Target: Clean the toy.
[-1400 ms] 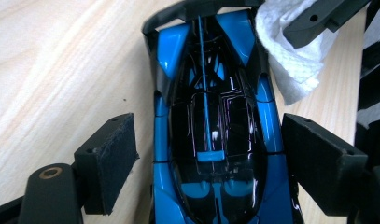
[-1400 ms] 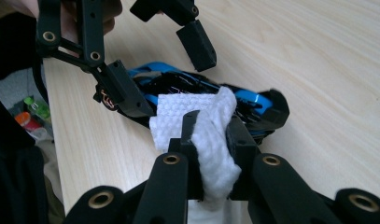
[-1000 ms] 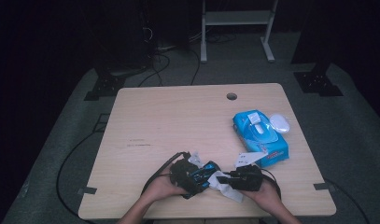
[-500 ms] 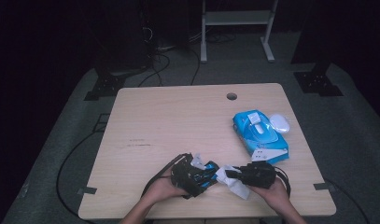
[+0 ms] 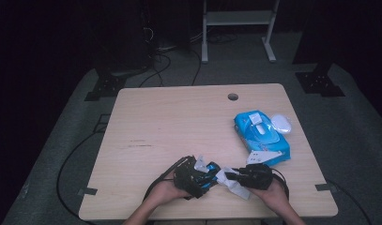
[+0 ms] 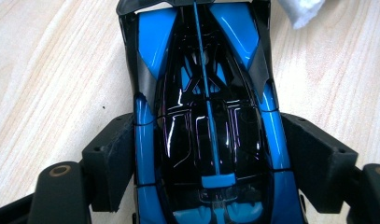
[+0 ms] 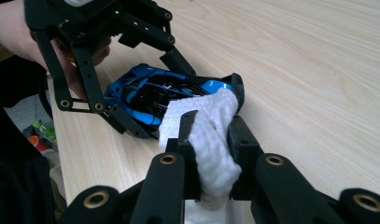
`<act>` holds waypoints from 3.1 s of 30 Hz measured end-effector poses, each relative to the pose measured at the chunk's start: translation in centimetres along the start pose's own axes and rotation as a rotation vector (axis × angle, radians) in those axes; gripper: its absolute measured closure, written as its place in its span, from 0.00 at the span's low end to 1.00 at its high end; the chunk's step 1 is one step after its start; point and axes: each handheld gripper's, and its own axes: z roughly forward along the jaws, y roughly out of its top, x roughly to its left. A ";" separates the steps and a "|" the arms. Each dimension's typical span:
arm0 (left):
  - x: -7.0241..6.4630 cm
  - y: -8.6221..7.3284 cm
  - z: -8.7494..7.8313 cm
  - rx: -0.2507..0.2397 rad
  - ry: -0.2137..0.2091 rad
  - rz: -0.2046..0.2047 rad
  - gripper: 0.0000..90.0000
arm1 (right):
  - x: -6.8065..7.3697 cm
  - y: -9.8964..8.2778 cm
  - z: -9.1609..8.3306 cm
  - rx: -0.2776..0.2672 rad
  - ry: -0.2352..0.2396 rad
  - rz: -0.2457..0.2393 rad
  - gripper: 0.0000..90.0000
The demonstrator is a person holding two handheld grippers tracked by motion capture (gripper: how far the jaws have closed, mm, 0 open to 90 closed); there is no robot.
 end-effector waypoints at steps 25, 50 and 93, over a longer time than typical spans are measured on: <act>0.3 0.3 -0.3 -0.015 -0.003 -0.011 0.30 | -0.2 0.0 -0.3 -0.010 -0.009 -0.003 0.86; 0.1 0.8 0.4 -0.006 0.012 -0.004 0.29 | -0.1 0.0 -0.4 -0.017 -0.010 -0.013 0.86; 0.6 0.3 -0.5 -0.040 -0.010 0.018 0.31 | -0.5 0.0 -0.9 -0.042 -0.018 0.000 0.86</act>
